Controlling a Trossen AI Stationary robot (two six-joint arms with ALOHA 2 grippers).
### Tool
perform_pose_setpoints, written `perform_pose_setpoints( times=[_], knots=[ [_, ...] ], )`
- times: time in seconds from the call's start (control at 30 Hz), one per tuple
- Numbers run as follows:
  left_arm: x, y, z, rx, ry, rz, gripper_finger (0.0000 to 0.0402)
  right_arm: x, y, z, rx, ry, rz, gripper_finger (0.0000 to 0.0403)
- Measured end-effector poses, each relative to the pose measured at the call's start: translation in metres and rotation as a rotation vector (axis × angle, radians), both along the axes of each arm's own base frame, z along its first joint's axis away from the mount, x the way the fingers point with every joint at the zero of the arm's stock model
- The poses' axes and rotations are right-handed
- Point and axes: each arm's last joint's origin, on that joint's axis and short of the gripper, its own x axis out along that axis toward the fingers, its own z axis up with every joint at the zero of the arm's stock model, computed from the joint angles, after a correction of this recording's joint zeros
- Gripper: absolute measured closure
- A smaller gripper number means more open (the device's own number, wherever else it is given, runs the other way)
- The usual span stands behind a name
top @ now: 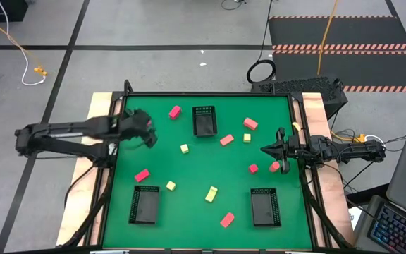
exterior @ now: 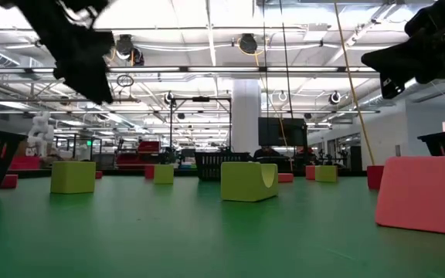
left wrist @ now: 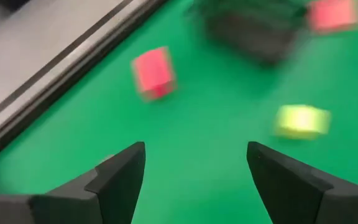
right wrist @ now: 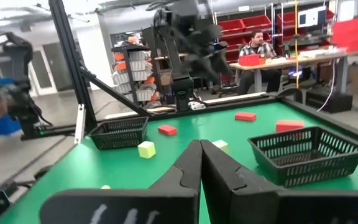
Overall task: Sort & place blocks by color
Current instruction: Put the red block into the top black bin
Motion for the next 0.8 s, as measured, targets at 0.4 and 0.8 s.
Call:
perform_pose_setpoints(
  times=[0.4,0.8],
  knots=[
    [0.004,0.095,-0.048,-0.375,0.223,0.241,0.0117,0.000,0.000,0.000,0.142,-0.003,0.009,0.0403],
    [-0.006,0.130,-0.083,-0.454,0.363,0.191,0.0117,0.000,0.000,0.000,0.217,-0.006,0.014,0.0403]
  ],
)
